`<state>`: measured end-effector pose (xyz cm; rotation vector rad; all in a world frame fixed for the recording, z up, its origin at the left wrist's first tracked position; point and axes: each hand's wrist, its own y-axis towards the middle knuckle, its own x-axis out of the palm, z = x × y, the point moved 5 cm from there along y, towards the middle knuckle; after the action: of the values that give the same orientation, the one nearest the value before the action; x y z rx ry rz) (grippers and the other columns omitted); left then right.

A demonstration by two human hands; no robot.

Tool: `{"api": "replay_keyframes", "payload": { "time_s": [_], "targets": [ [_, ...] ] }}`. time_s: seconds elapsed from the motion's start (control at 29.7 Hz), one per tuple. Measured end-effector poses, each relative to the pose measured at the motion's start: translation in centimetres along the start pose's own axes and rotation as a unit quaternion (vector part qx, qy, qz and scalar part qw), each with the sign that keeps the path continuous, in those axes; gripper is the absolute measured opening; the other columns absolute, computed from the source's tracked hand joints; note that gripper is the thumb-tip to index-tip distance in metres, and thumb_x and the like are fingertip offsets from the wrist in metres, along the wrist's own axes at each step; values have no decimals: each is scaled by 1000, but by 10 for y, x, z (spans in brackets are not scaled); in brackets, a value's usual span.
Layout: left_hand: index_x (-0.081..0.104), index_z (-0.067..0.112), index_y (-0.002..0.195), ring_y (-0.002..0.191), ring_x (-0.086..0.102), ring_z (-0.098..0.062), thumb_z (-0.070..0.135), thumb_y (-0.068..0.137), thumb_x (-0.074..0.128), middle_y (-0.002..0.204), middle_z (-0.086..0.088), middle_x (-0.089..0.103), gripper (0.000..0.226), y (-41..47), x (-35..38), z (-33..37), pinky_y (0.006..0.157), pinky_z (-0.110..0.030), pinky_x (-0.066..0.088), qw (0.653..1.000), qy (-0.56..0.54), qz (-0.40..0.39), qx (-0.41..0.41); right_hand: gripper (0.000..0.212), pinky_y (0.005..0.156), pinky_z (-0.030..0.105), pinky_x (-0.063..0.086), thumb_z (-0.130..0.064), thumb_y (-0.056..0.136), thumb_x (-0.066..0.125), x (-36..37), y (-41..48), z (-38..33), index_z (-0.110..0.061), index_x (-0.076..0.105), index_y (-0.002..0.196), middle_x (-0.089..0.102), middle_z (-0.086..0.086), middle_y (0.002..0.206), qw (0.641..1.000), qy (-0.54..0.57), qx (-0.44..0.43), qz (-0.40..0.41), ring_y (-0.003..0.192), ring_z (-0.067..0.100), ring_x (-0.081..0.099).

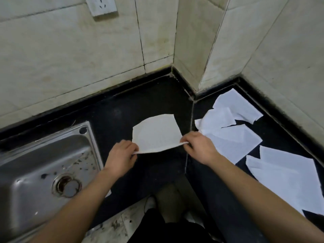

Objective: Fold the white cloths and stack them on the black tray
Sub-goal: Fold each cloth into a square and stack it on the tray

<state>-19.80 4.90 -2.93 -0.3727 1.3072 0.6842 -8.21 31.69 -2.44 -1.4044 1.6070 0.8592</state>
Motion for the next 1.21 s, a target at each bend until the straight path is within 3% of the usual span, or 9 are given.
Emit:
{"api": "replay_keyframes", "payload": {
  "time_s": [0.17, 0.34, 0.47, 0.54, 0.64, 0.74, 0.91, 1.01, 1.21],
  "targets": [
    [61, 22, 70, 65, 59, -21, 22, 70, 52, 70, 3, 60, 9, -79, 78, 17, 56, -29, 45, 989, 15, -141, 50, 26, 89, 39, 48, -21, 94, 53, 83, -58, 6, -17, 67, 114, 62, 7, 113, 965, -115, -43, -233, 108, 27, 57],
    [63, 24, 70, 66, 58, -17, 19, 62, 74, 72, 5, 59, 15, -112, 99, 23, 56, -27, 45, 978, 6, -197, 63, 17, 62, 34, 54, -16, 71, 77, 109, -81, 15, -22, 74, 87, 66, 2, 85, 964, -134, -76, -215, 81, 25, 65],
    [71, 27, 87, 80, 57, -14, 24, 82, 69, 87, 8, 67, 6, -109, 94, 13, 66, -29, 47, 971, -63, -232, -8, 25, 88, 34, 48, -24, 94, 55, 102, -78, 15, -25, 69, 115, 61, 1, 112, 958, -112, -50, -258, 107, 21, 56],
    [69, 29, 94, 84, 56, -9, 29, 90, 62, 91, 11, 68, 8, -104, 88, 6, 71, -26, 46, 959, -109, -250, -76, 23, 86, 30, 47, -29, 96, 54, 94, -71, 17, -29, 69, 114, 60, -3, 110, 964, -53, -1, -261, 104, 17, 57],
    [67, 32, 90, 80, 62, -4, 28, 86, 73, 84, 14, 67, 8, -94, 79, -15, 70, -20, 49, 924, -220, -220, -223, 15, 83, 28, 52, -27, 91, 64, 85, -55, 24, -30, 71, 105, 65, -8, 100, 969, 71, 113, -206, 94, 10, 63],
    [70, 25, 87, 81, 67, -8, 22, 81, 80, 85, 6, 71, 12, -80, 75, -34, 73, -23, 53, 865, -330, -156, -344, 15, 83, 22, 53, -24, 88, 72, 82, -35, 32, -25, 75, 102, 72, -9, 95, 940, 213, 227, -142, 92, 6, 66],
    [72, 13, 99, 85, 63, -10, 18, 86, 75, 95, 1, 69, 14, -48, 73, -49, 67, -17, 47, 764, -449, -40, -461, 16, 78, 15, 46, -31, 88, 74, 90, 5, 35, -21, 75, 101, 73, -7, 96, 892, 324, 307, -68, 93, 6, 66],
    [71, 14, 103, 86, 60, -8, 16, 88, 72, 98, 3, 66, 15, -24, 76, -56, 71, -18, 44, 755, -445, -7, -481, 14, 83, 20, 46, -34, 88, 72, 97, 26, 40, -24, 72, 97, 71, -8, 96, 891, 313, 326, -35, 93, 6, 64],
    [68, 15, 104, 89, 60, -13, 19, 87, 73, 93, 3, 64, 19, -3, 92, -75, 84, -29, 49, 782, -378, 23, -495, 11, 85, 27, 50, -36, 90, 68, 109, 53, 47, -28, 66, 98, 66, -9, 87, 911, 258, 321, -18, 90, 13, 63]
  ]
}}
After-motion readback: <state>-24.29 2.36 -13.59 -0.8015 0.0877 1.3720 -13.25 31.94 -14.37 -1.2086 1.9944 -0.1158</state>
